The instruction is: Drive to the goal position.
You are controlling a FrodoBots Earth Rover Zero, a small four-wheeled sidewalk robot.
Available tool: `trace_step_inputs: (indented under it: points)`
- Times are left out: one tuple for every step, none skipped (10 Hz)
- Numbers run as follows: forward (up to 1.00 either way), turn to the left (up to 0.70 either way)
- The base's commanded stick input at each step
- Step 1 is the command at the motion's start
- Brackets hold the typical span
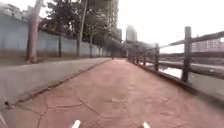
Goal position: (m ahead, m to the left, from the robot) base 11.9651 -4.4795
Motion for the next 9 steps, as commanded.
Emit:
trace_step_inputs:
  points:
    - [0.70,0.00]
    - [0.70,0.00]
    - [0.70,0.00]
    - [0.70,0.00]
    - [0.70,0.00]
    - [0.70,0.00]
    - [0.70,0.00]
    - [0.70,0.00]
    - [0.70,0.00]
